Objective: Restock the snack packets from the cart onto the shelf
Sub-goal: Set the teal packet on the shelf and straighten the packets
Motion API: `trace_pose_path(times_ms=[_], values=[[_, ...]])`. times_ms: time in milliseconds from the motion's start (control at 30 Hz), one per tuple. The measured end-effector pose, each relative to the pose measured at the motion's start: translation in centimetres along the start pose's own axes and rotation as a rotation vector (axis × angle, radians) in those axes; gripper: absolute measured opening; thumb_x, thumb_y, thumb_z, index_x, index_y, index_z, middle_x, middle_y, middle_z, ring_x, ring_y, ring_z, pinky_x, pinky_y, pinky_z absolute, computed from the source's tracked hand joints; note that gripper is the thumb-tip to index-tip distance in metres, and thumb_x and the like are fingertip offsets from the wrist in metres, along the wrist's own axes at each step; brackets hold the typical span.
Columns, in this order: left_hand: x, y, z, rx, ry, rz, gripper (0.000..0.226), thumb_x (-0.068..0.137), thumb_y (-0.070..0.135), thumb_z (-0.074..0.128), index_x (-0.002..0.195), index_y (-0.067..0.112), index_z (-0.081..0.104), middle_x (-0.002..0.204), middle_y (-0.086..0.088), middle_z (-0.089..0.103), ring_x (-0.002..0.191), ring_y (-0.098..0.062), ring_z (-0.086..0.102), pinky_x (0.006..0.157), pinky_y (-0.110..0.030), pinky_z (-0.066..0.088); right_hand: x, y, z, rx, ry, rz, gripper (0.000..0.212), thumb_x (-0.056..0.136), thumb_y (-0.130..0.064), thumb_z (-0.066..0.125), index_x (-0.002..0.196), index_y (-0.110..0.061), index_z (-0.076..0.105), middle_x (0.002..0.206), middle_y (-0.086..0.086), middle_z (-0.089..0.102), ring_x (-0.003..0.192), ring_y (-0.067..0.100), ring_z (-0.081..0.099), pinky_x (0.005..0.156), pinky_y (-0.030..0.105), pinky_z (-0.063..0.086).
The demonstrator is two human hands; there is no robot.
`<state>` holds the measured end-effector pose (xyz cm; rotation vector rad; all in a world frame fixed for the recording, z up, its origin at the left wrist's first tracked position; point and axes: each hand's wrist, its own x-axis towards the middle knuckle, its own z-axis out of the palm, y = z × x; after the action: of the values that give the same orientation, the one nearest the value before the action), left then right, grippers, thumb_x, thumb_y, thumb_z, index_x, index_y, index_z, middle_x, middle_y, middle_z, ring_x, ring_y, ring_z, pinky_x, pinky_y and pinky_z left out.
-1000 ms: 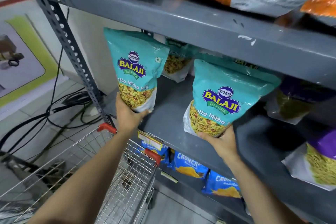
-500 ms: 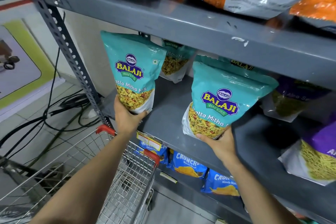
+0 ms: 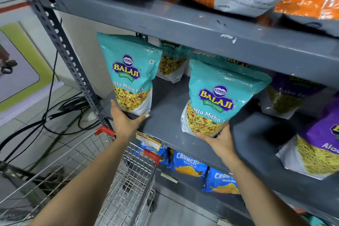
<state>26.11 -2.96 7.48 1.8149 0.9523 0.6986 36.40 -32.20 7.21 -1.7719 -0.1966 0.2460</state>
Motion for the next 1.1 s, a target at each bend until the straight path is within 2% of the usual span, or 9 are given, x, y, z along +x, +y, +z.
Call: trace_pose_path(times_ms=[133, 233, 367, 467, 600, 733, 800, 867, 1100], values=[[-4.4, 0.1, 0.7, 0.022, 0.142, 0.130, 0.066, 0.075, 0.026, 0.080, 0.126, 0.004, 0.044, 0.120, -0.014, 0.048, 0.114, -0.030, 0.048, 0.103, -0.043, 0.042, -0.8, 0.4, -1.5, 0.107, -0.014, -0.036, 0.099, 0.058, 0.001, 0.090, 0.137, -0.024, 0.037, 0.133, -0.010, 0.056, 0.121, -0.005, 0.056, 0.094, 0.012, 0.046], [-9.0, 0.9, 2.9, -0.042, 0.021, 0.208, 0.015, 0.086, 0.013, 0.067, 0.092, 0.013, 0.054, 0.089, -0.006, 0.057, 0.080, -0.014, 0.056, 0.075, -0.040, 0.050, -2.7, 1.2, -5.0, 0.125, 0.105, -0.031, 0.081, 0.069, 0.003, 0.082, 0.138, -0.019, 0.044, 0.136, -0.009, 0.052, 0.127, -0.001, 0.048, 0.108, 0.019, 0.033], [-16.8, 2.3, 7.5, 0.003, -0.251, 0.501, 0.014, 0.083, 0.004, 0.063, 0.079, 0.017, 0.059, 0.080, 0.002, 0.062, 0.076, -0.013, 0.054, 0.074, -0.027, 0.041, -6.6, 3.4, -12.6, 0.029, 0.423, -0.037, 0.030, 0.079, -0.001, 0.076, 0.104, -0.016, 0.066, 0.094, -0.028, 0.069, 0.091, -0.012, 0.063, 0.089, 0.011, 0.050], [-21.9, 4.0, 12.2, -0.037, -0.482, 0.645, 0.005, 0.085, 0.014, 0.064, 0.089, 0.017, 0.066, 0.091, 0.004, 0.066, 0.088, -0.013, 0.058, 0.084, -0.031, 0.045, -9.7, 3.7, -18.6, 0.000, 0.694, -0.088, 0.008, 0.082, -0.002, 0.074, 0.081, 0.002, 0.067, 0.063, -0.026, 0.068, 0.062, -0.011, 0.060, 0.066, 0.003, 0.044], [-26.1, 8.7, 19.5, -0.098, -0.745, 0.511, 0.063, 0.073, 0.041, 0.076, 0.125, 0.012, 0.057, 0.123, 0.009, 0.052, 0.117, -0.006, 0.049, 0.106, -0.023, 0.037, -13.6, 3.7, -25.8, -0.018, 0.973, -0.160, 0.039, 0.076, -0.033, 0.079, 0.072, -0.004, 0.053, 0.056, -0.004, 0.056, 0.053, -0.003, 0.048, 0.058, 0.008, 0.039], [-27.5, 12.8, 26.2, -0.089, -1.020, 0.297, 0.129, 0.046, 0.049, 0.090, 0.149, 0.014, 0.022, 0.148, 0.010, 0.031, 0.137, -0.008, 0.033, 0.115, -0.030, 0.030, -14.0, 6.7, -33.6, -0.163, 1.080, -0.101, 0.075, 0.051, -0.051, 0.083, 0.108, -0.024, 0.042, 0.110, 0.008, 0.048, 0.100, 0.025, 0.055, 0.096, 0.028, 0.046], [-27.8, 14.0, 28.7, -0.121, -1.084, 0.281, 0.123, 0.042, 0.043, 0.094, 0.144, 0.024, 0.029, 0.144, 0.009, 0.047, 0.131, -0.009, 0.048, 0.104, -0.030, 0.042, -13.3, 8.6, -36.7, -0.256, 1.013, 0.010, 0.117, 0.047, -0.051, 0.086, 0.143, -0.014, 0.030, 0.140, 0.016, 0.039, 0.132, 0.032, 0.044, 0.114, 0.048, 0.036], [-28.1, 15.0, 29.9, -0.121, -1.058, 0.251, 0.108, 0.046, 0.032, 0.096, 0.136, 0.026, 0.037, 0.126, 0.012, 0.058, 0.118, -0.011, 0.058, 0.091, -0.023, 0.044, -12.4, 9.3, -38.5, -0.287, 0.913, 0.106, 0.147, 0.043, -0.052, 0.091, 0.156, -0.016, 0.004, 0.161, 0.011, 0.019, 0.149, 0.024, 0.025, 0.122, 0.048, 0.024], [-28.1, 15.5, 29.9, -0.123, -0.998, 0.217, 0.091, 0.052, 0.033, 0.094, 0.129, 0.026, 0.046, 0.115, 0.012, 0.062, 0.107, -0.011, 0.060, 0.085, -0.020, 0.043, -10.2, 9.2, -39.1, -0.298, 0.953, 0.050, 0.145, 0.045, -0.043, 0.093, 0.155, -0.024, 0.001, 0.163, 0.006, 0.018, 0.150, 0.022, 0.023, 0.122, 0.045, 0.024]])
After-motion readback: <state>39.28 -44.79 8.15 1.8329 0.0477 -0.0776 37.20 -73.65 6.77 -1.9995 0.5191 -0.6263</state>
